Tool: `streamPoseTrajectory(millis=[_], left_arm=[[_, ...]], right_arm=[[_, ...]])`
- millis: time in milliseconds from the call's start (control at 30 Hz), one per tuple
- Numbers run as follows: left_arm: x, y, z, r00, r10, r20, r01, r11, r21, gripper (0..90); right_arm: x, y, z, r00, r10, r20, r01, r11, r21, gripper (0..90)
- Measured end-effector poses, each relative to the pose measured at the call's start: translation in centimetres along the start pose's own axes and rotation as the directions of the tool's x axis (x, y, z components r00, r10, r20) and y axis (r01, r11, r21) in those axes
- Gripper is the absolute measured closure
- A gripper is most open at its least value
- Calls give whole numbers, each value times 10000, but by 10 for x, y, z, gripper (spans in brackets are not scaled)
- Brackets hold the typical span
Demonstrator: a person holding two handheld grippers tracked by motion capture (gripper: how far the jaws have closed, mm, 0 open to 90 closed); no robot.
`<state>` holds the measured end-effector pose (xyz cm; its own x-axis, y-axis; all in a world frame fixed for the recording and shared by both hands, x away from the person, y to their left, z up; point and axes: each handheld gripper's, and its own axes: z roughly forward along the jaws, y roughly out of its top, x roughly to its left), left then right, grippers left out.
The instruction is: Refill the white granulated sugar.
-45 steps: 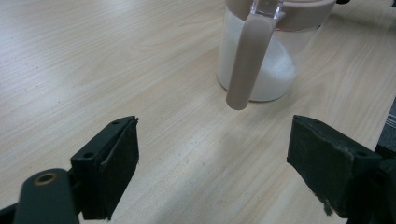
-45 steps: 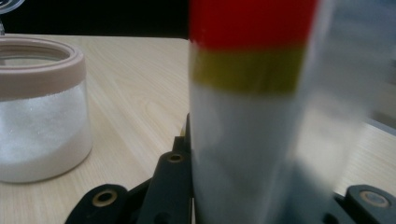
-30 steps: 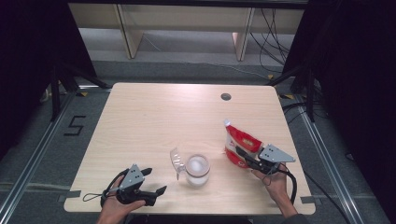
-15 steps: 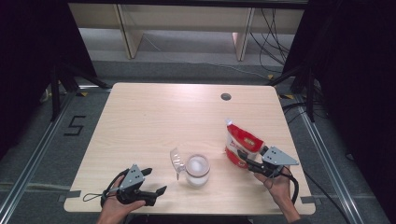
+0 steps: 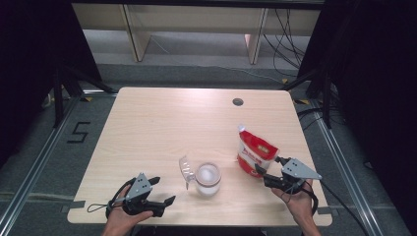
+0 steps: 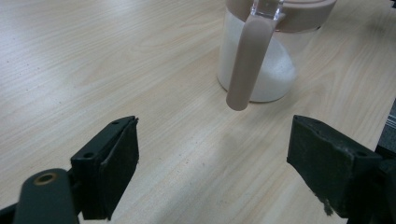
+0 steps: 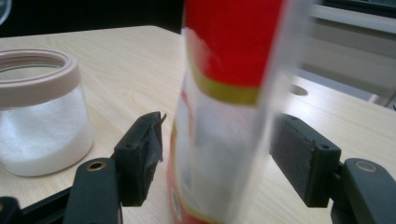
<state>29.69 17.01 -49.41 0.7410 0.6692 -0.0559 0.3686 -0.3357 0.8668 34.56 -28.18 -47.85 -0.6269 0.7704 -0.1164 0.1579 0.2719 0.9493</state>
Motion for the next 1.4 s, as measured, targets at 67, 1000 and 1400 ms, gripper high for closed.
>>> streamPoseTrajectory(millis=[67, 1000, 1400], left_arm=[[-2, 0, 0, 9996, -270, -13, 270, 9996, -1, 162], [-8, 29, 2, 9961, -847, 266, 857, 9955, -396, 188], [-15, 35, 5, 9977, -615, 279, 627, 9971, -440, 344]], right_arm=[[-1, -3, -4, 9998, 204, 31, -204, 9996, 171, 355], [20, -15, -54, 9994, 220, 280, -262, 9870, 1584, 326], [27, -17, -57, 9997, -144, 172, 111, 9847, 1739, 320]])
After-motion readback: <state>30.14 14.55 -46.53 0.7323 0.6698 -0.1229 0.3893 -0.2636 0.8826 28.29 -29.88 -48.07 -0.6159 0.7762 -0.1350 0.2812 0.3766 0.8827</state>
